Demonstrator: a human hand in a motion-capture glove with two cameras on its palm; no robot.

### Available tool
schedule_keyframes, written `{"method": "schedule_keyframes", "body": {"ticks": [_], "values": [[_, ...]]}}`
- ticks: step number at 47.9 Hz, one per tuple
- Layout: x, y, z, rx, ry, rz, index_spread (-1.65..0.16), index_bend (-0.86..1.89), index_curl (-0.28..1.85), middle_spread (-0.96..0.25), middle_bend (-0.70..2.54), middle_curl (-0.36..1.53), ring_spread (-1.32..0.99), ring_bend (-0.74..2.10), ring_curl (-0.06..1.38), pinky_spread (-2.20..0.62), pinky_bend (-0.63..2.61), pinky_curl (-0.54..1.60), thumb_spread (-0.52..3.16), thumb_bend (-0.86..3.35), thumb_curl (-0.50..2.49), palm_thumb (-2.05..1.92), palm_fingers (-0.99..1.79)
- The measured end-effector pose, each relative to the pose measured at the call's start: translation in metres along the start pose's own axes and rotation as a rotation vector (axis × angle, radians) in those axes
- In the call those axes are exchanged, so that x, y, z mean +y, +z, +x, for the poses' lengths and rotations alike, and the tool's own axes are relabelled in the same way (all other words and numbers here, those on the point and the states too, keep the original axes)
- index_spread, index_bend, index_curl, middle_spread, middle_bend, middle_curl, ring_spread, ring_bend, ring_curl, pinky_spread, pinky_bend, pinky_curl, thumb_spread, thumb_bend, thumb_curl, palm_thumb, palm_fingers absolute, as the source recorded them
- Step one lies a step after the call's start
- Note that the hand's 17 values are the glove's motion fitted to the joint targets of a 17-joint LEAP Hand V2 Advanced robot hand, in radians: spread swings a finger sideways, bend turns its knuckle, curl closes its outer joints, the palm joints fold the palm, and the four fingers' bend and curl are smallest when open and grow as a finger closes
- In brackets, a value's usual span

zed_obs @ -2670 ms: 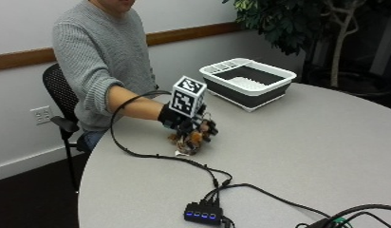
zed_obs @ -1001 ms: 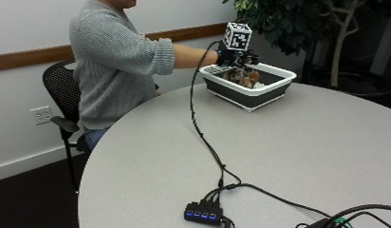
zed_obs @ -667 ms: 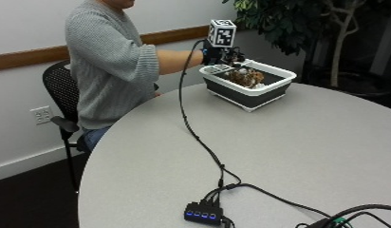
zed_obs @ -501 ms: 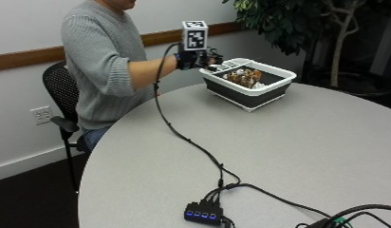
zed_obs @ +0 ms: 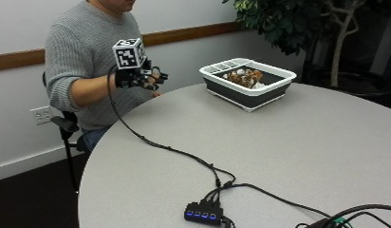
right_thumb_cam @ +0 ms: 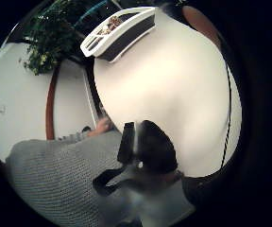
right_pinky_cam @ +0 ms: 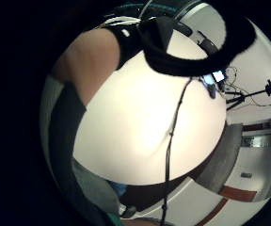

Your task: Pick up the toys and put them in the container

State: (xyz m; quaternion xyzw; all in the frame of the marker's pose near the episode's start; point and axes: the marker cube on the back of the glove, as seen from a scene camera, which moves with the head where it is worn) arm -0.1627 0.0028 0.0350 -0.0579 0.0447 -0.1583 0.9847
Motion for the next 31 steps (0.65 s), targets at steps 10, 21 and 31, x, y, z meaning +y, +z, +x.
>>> {"method": "schedule_keyframes", "body": {"ticks": [10,21,31], "values": [[0.064,0.037,-0.010,-0.083,0.065,-0.062,-0.40,0.31,0.48,-0.15,0.17,0.31,-0.09,0.18,0.27,0.08,0.78,0.35,1.37,-0.01,0.35,-0.01,0.01],[0.070,0.042,0.009,-0.050,0.131,-0.064,-0.40,0.34,0.49,-0.15,0.17,0.31,-0.10,0.19,0.28,0.08,0.77,0.34,1.39,-0.01,0.34,0.00,0.00],[0.065,0.041,0.020,-0.033,0.159,-0.039,-0.40,0.33,0.48,-0.16,0.18,0.31,-0.10,0.19,0.28,0.08,0.78,0.34,1.40,-0.01,0.33,0.00,-0.01]]}}
